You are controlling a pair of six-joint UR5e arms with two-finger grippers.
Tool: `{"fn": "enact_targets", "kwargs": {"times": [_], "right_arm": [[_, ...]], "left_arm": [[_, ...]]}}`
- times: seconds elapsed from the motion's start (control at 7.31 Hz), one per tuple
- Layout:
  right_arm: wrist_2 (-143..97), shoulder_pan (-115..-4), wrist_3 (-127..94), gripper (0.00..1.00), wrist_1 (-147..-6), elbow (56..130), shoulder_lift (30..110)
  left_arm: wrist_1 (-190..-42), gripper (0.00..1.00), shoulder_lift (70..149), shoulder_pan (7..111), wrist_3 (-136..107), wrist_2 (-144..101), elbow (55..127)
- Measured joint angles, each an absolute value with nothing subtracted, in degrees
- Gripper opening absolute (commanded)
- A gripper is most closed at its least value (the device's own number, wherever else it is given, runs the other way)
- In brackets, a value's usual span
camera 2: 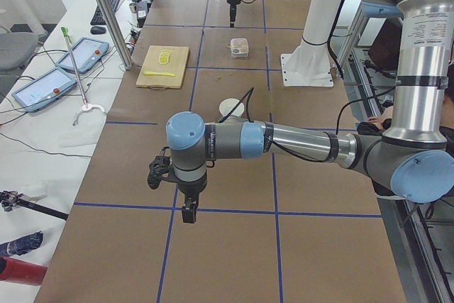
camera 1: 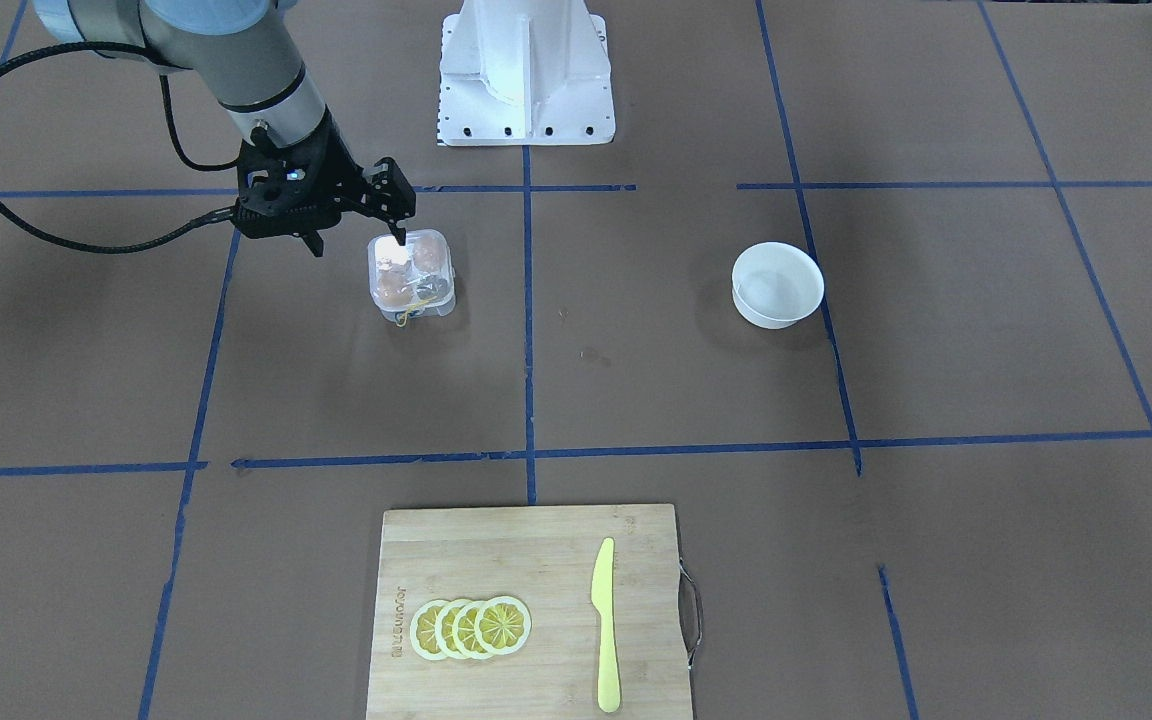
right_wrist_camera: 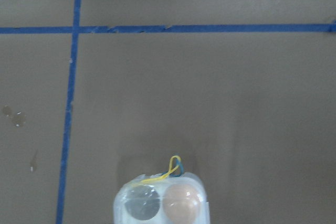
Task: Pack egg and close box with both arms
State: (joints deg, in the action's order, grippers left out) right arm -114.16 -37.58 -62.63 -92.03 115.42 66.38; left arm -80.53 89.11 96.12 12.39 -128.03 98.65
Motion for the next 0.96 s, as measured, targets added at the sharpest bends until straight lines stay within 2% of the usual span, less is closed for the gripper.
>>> {"fn": "enact_targets", "kwargs": {"times": [0.41, 0.96], "right_arm": [[-118.92, -48.17, -43.2, 1.0, -101.67, 115.13, 68.19], [-123.52, -67.01, -11.82, 1.0, -104.92, 110.9, 80.3]], "left_arm": [[-88.75, 1.0, 84.95, 95.72, 11.88, -132.57, 96.5], [-91.69, 1.0, 84.54, 92.74, 5.36, -132.57, 96.07]]}}
